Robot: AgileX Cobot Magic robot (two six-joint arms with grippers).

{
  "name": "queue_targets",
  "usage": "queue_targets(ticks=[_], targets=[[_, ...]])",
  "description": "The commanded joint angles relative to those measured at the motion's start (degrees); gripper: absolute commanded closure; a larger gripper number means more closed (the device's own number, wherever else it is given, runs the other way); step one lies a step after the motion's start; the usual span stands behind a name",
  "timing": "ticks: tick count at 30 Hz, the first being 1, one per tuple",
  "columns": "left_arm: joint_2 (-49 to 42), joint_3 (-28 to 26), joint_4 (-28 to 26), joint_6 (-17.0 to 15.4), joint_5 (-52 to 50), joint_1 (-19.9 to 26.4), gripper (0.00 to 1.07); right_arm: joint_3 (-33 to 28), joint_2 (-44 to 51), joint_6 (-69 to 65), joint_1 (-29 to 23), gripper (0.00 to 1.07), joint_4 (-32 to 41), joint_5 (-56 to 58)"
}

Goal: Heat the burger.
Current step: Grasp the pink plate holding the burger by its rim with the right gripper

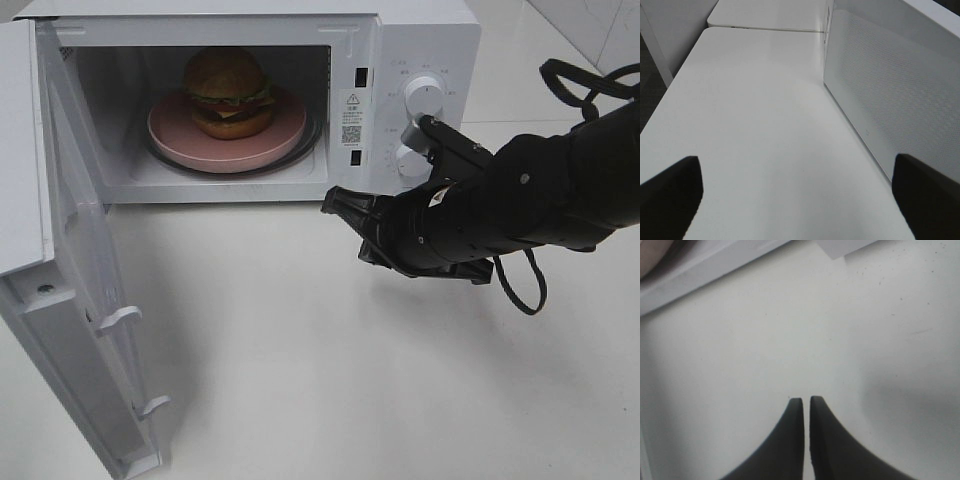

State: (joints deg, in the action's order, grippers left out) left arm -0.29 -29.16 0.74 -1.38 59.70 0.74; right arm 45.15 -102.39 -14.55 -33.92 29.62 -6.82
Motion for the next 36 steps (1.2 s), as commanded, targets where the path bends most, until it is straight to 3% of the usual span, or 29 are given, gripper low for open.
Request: queue_targets(ticks=[1,9,17,20,30,32,36], targets=[[-1.1,0.2,-0.2,0.0,-0.2,0.1,0.09,1.7,1.0,8.8,0.0,1.04,-0.7,6.0],[-1.1,0.2,-0.2,0.0,-0.2,0.1,0.09,9.5,1.0,28.5,0.0,1.02,-2.4,23.2],[-1.1,0.2,-0.2,0.0,-0.2,0.1,0.09,14.6,1.0,44.9,0.0,1.01,-12.3,33.0],[-1.1,0.2,-0.2,0.0,-0.2,0.1,0.09,16.4,1.0,59.3,0.0,0.99,-14.7,37.1],[-1.1,0.2,-0.2,0.0,-0.2,0.1,0.09,19.3,1.0,87.4,0.0,0.98,-16.2,38.5],[-1.1,0.2,-0.2,0.0,-0.2,0.1,0.09,20.2,1.0,95.7,0.0,0.95,-18.3,38.0],[-1.1,0.2,-0.2,0.0,-0.2,0.1,0.09,20.9,1.0,99.3,-0.2,0.89,-23.9,36.8]])
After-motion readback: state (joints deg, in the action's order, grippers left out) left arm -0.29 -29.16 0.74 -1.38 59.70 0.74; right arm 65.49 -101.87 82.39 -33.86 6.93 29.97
